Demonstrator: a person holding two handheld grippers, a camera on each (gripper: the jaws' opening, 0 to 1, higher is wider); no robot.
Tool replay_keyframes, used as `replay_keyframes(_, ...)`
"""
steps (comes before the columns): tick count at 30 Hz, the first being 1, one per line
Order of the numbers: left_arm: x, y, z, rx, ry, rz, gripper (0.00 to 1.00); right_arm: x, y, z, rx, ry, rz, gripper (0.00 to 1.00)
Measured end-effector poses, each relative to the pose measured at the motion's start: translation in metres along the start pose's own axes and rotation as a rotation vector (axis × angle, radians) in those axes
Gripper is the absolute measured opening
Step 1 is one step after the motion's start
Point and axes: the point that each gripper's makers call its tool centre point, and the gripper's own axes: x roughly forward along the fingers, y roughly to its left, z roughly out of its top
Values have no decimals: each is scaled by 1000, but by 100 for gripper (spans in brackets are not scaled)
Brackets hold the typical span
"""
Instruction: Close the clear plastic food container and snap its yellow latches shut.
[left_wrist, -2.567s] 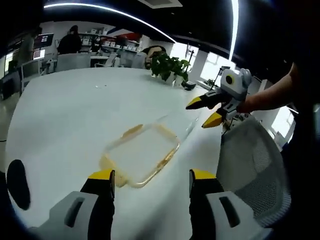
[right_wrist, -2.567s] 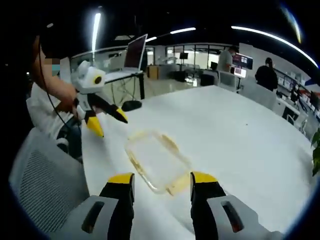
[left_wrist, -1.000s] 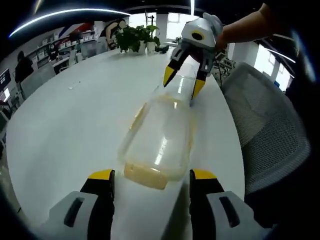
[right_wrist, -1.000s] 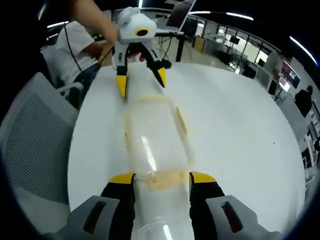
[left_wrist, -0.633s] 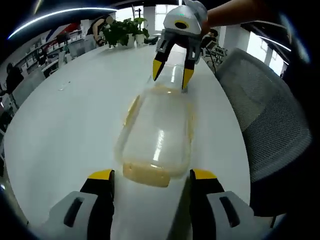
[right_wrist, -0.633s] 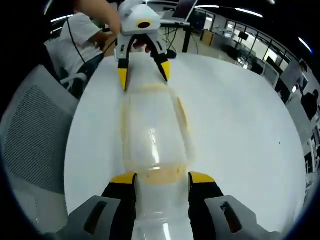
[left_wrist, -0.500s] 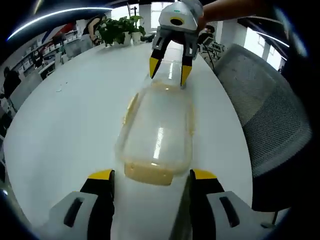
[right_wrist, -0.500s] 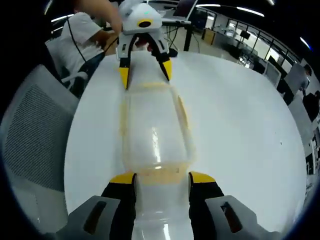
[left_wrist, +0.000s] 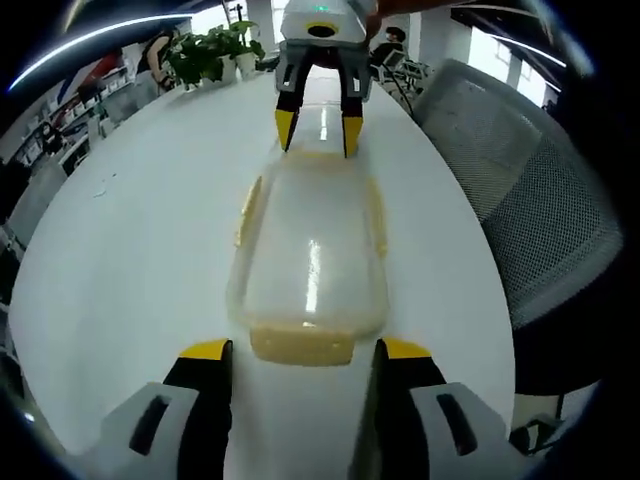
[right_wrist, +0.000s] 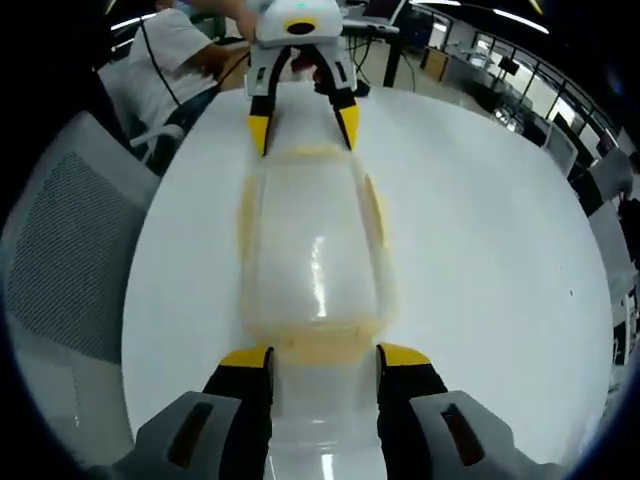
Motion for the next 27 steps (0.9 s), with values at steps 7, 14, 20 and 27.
replay_keyframes(7, 3, -3, 2, 12, 22, -49, 52, 2, 0, 0, 4, 11, 28, 41)
replay_keyframes(14, 5, 1, 5, 19, 20, -53, 47, 5, 3, -3, -16, 41, 64, 40)
replay_keyframes(20, 3, 0, 7, 29, 27, -60, 39, 7, 2, -5, -17, 66, 62, 40)
replay_keyframes(27, 3, 0, 6, 32, 8, -60, 39, 8, 2, -5, -3, 90, 66, 39)
